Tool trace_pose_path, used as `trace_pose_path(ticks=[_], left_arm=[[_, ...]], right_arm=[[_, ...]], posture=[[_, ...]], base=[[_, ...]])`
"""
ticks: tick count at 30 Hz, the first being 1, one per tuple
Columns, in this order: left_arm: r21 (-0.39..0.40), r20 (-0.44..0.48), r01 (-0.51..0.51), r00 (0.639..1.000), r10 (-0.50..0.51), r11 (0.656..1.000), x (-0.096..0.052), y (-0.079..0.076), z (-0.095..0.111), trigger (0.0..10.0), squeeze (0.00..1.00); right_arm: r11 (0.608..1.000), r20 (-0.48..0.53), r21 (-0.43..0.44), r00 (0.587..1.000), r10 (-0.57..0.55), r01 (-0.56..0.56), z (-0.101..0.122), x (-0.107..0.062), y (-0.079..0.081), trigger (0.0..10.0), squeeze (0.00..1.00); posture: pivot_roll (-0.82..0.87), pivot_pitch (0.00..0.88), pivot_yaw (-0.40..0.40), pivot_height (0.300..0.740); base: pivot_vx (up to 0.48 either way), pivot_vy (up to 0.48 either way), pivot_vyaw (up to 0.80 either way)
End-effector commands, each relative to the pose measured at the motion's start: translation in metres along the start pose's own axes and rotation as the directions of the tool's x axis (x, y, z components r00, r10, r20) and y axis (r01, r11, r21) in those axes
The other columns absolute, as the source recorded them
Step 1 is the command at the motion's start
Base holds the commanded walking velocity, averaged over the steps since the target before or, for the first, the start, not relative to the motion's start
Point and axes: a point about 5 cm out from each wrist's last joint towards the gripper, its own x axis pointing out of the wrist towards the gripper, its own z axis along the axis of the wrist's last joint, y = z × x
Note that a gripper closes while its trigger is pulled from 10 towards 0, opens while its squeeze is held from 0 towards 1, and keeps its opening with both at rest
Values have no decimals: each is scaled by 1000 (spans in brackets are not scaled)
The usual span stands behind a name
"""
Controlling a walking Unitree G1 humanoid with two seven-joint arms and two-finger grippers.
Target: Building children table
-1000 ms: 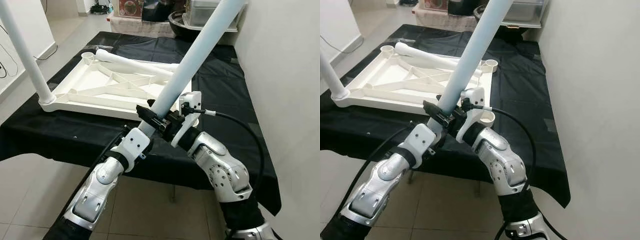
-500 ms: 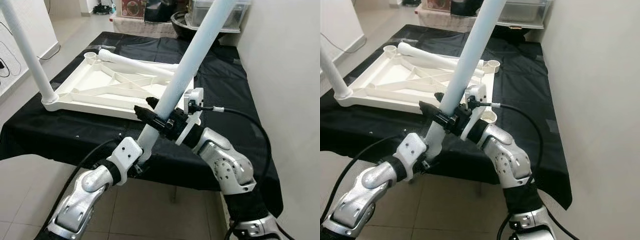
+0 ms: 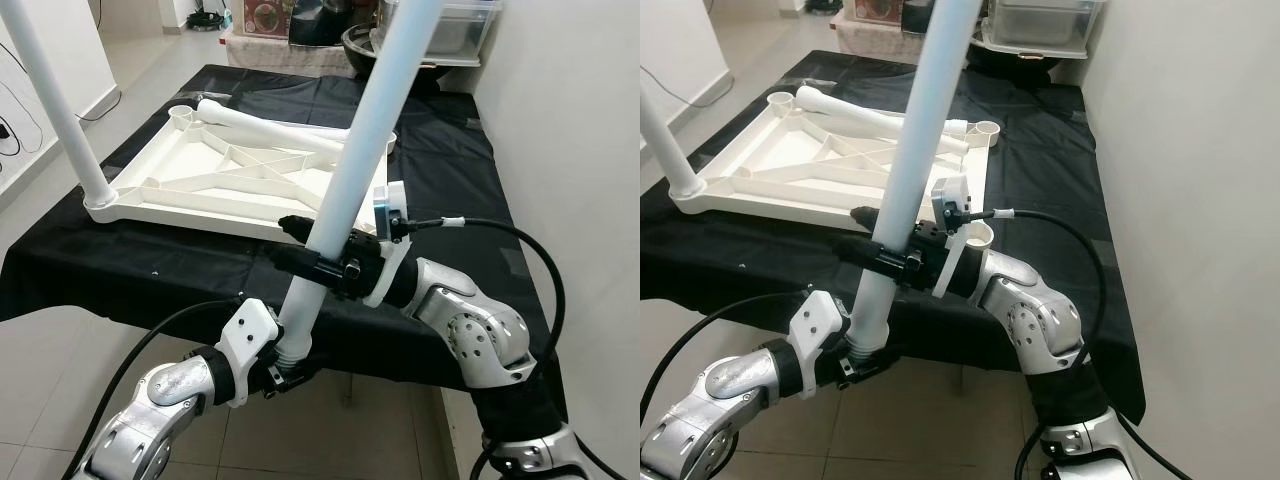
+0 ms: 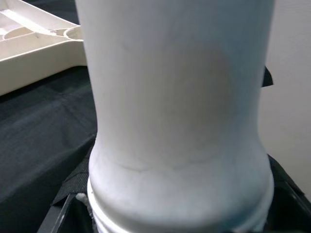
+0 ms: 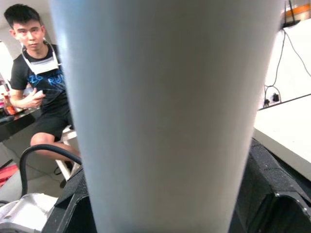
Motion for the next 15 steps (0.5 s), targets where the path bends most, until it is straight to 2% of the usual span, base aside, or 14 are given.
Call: trace_pose_path(ticks=[1,4,5,6,15], left_arm=[[-1,3,73,997,-73,997,3,-13,1,10000,0],[-8,2,91,996,-91,996,3,-17,1,10000,0],[-10,1,96,995,-96,995,3,-18,1,10000,0],[-18,3,99,995,-99,995,3,-19,1,10000,0],[-40,-2,111,994,-111,993,2,-22,0,10000,0]], right_arm=[[999,-9,7,999,38,-38,-2,3,6,10000,0],[999,-15,12,999,48,-48,-2,3,7,9961,0],[999,-17,14,999,51,-51,-2,3,7,8039,0],[998,-18,15,998,53,-53,-2,4,7,0,0],[999,-17,20,999,46,-46,-3,4,6,0,0]], posture=[[86,115,-52,740],[84,117,-51,740],[84,117,-51,740],[84,117,-53,740],[83,116,-52,740]], base=[[0,0,0],[0,0,0],[0,0,0],[0,0,0],[0,0,0]])
